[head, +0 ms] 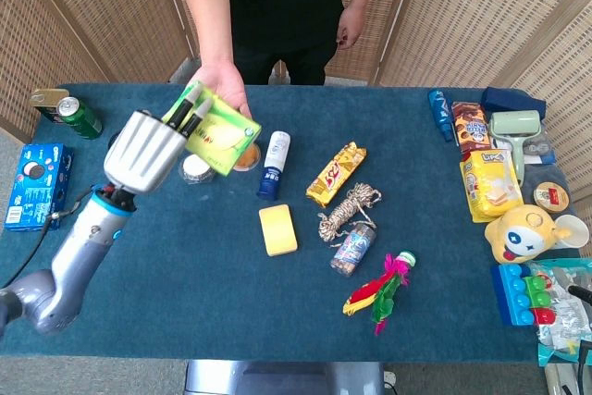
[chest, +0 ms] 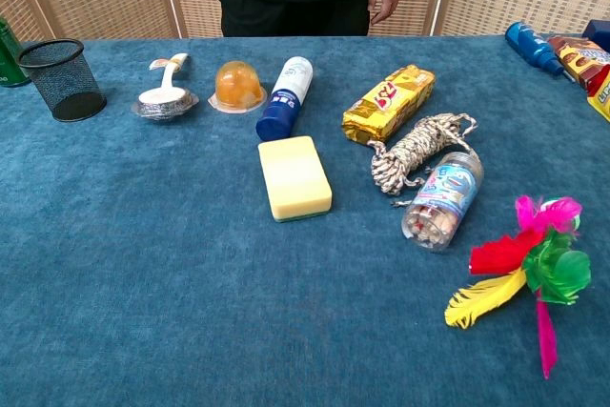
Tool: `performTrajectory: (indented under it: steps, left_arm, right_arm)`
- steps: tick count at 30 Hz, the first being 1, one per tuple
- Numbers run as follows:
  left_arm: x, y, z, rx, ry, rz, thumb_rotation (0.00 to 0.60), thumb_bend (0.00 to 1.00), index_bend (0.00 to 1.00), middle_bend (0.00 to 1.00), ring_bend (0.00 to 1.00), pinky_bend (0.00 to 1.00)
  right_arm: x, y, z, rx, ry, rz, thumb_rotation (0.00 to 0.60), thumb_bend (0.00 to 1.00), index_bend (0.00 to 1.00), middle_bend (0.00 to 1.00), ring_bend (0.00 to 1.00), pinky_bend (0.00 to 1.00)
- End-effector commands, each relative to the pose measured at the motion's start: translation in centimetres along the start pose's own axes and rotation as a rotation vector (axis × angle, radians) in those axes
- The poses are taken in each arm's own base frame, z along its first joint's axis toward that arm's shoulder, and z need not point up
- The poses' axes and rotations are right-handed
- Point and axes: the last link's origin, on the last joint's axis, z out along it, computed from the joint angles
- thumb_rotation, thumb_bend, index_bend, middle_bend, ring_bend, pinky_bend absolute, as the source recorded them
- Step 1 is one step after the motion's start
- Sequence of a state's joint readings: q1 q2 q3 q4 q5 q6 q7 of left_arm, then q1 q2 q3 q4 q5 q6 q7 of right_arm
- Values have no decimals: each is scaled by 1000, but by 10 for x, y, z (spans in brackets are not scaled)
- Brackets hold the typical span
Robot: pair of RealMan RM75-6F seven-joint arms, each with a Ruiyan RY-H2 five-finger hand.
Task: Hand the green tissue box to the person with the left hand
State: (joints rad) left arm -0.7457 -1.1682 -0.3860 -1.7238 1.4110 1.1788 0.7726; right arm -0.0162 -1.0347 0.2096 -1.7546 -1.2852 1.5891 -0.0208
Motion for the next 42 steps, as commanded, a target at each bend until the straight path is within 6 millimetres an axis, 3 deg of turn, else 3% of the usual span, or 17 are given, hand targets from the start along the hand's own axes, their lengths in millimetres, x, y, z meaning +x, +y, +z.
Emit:
performTrajectory:
  steps: [1,6,8,9,11,12,13,14,15,16,18,22,24,31,38,40,42]
  left_arm:
    - [-1,14,44,71,-17,19,600,475,1000,1000,1000,986]
    - [-20,27,59,127,-88,-14,600,456,1000,998,1000,982]
    - [-31,28,58,144,-135,-13,600,434,982,940,957,947]
    - [-39,29,55,157,-194,-17,600,399,898,825,857,871]
    - [-45,29,50,180,-279,-18,600,292,574,492,556,667]
    - [-46,30,48,188,-311,-26,588,217,328,279,363,538]
    - [-44,30,47,198,-334,-40,528,150,139,119,222,441]
    - [-40,30,46,204,-329,-61,437,106,35,33,137,378]
    - [-37,29,46,204,-316,-74,369,88,7,8,107,351]
    - [-33,27,45,202,-297,-85,280,71,0,0,80,323]
    - [-27,25,42,197,-275,-104,209,60,0,0,49,288]
    - [-12,18,37,185,-234,-141,149,55,0,0,24,253]
    - [5,4,31,186,-186,-121,141,56,0,0,12,246]
    - [24,-29,9,219,-175,-117,139,56,0,0,0,239]
    - [22,-65,-33,241,-162,-127,140,55,0,0,0,223]
    - [16,-79,-53,267,-179,-137,167,56,0,0,0,214]
    - [13,-88,-70,283,-202,-149,234,56,0,0,0,209]
  right_arm:
    - [-2,2,3,-12,-10,0,600,0,0,0,18,0]
    - [-2,8,8,-40,-14,7,600,0,0,0,19,0]
    - [-1,10,10,-46,-15,11,600,0,0,0,18,0]
    - [0,10,11,-47,-16,13,600,0,0,0,18,0]
    - [0,11,11,-46,-17,15,600,0,0,0,18,0]
    - [0,11,11,-45,-17,16,600,0,0,0,18,0]
    - [1,11,11,-44,-16,19,600,0,0,0,18,0]
    - [1,11,11,-41,-13,20,600,0,0,0,18,0]
    - [2,11,11,-41,-12,21,600,0,0,0,18,0]
    - [2,11,10,-40,-12,21,600,0,0,0,19,0]
    - [2,11,10,-39,-13,22,600,0,0,0,19,0]
    - [1,10,9,-35,-17,19,600,0,0,0,19,0]
    - [0,8,7,-27,-21,14,600,0,0,0,19,0]
    - [-1,5,4,-19,-22,10,600,0,0,0,19,0]
    - [-2,4,4,-15,-27,6,600,0,0,0,19,0]
    - [-2,3,4,-13,-27,5,600,0,0,0,19,0]
    - [-2,2,4,-9,-25,4,600,0,0,0,19,0]
